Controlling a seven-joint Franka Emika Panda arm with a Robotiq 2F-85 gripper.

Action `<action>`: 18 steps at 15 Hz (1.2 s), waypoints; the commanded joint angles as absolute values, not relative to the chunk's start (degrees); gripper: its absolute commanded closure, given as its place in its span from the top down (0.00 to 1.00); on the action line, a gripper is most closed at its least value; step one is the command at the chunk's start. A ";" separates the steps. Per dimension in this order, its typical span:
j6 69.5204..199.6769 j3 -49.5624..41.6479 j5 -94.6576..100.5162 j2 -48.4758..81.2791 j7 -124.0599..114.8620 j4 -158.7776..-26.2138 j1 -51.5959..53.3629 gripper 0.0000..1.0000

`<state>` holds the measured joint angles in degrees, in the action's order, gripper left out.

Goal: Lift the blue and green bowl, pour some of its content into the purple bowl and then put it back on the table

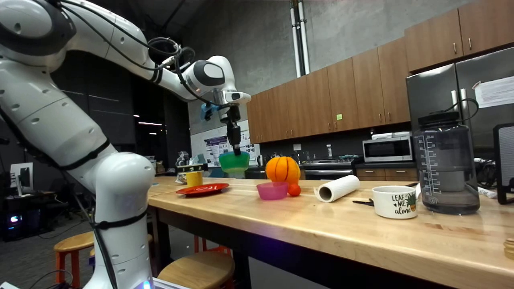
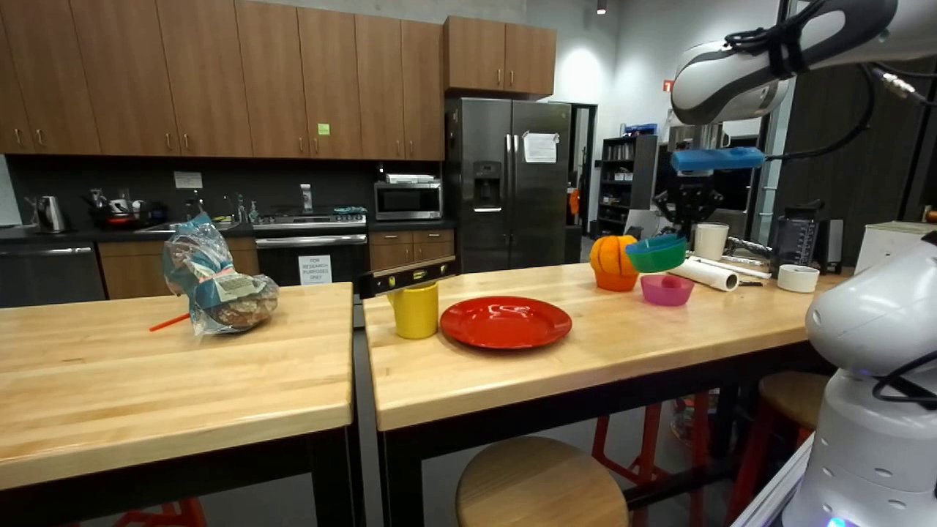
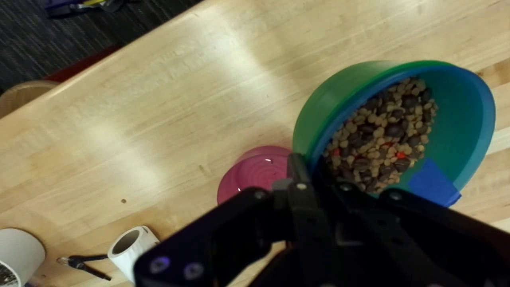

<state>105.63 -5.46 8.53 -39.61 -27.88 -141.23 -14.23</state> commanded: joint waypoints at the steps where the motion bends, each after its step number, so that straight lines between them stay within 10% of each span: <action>1: 102.10 -5.80 10.16 -39.13 -23.63 -138.46 -16.64 0.02; 18: 93.42 -2.81 31.60 -27.81 -26.64 -125.30 -19.59 0.02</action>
